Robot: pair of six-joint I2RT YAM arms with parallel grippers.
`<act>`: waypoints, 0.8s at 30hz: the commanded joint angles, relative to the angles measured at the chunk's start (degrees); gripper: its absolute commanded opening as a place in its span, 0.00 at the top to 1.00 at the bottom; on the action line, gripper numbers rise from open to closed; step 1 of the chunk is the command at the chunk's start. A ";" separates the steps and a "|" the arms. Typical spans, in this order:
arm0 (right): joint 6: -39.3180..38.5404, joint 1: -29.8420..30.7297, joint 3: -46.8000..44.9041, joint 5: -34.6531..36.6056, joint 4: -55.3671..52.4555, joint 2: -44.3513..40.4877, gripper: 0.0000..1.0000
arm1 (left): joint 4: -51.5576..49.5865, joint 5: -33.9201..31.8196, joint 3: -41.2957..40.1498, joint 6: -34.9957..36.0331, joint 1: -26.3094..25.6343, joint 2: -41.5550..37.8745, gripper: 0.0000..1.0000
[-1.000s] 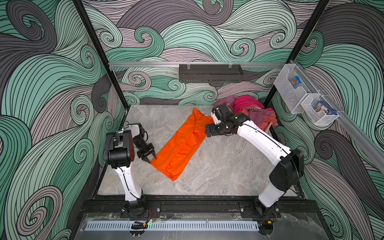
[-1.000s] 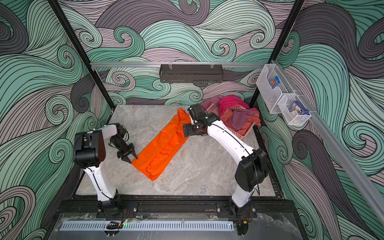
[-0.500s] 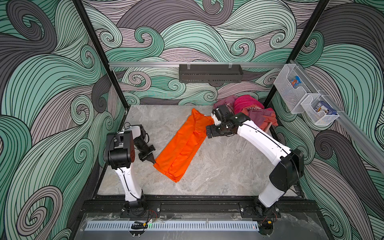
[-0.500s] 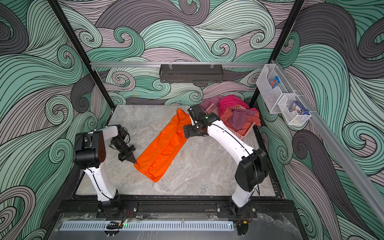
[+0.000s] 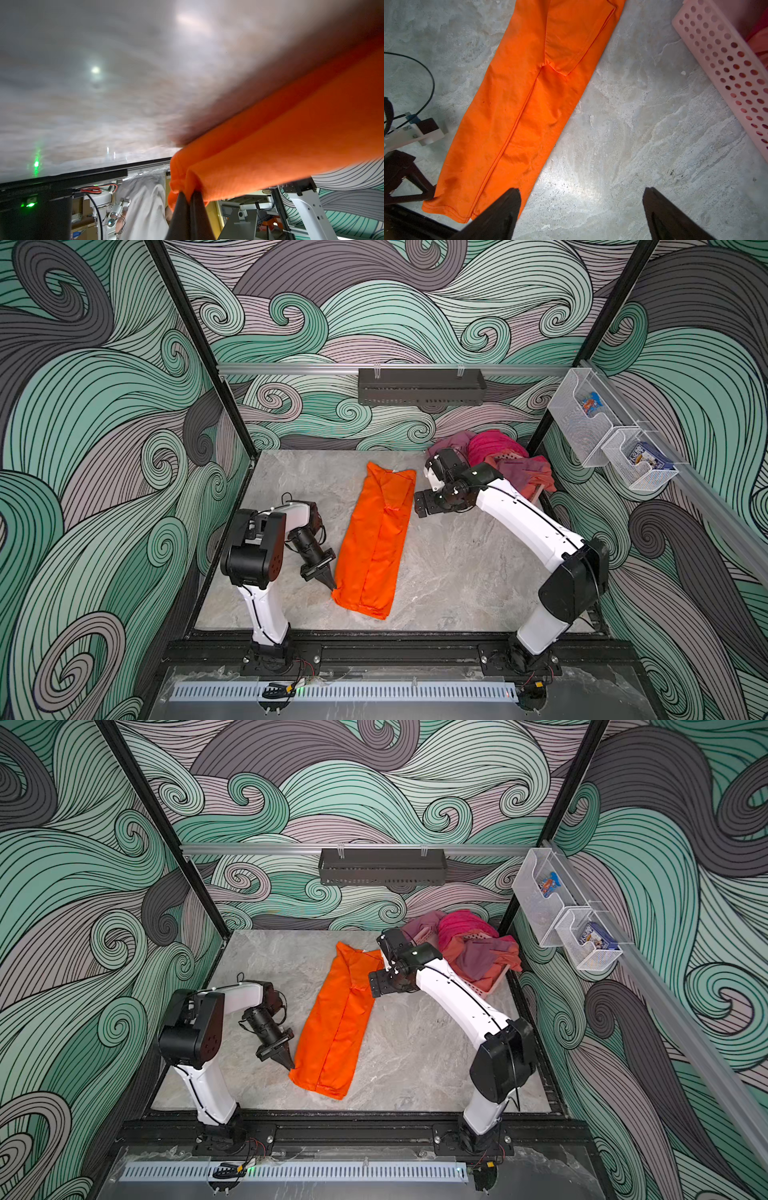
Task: Fold and stack t-shirts
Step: Adjust the T-shirt at the center of the board.
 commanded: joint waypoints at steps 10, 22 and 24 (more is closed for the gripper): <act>11.99 4.71 -13.89 -15.48 -2.19 -7.80 0.08 | -2.24 -0.83 10.39 -0.37 -3.26 4.90 0.60; 25.23 22.86 -17.58 -19.06 3.12 -1.53 0.38 | -4.05 -1.53 7.70 3.45 -3.17 -0.60 0.59; 26.56 25.16 -18.13 -20.90 5.90 0.15 0.44 | -4.55 -2.13 6.29 3.97 -3.16 -2.07 0.59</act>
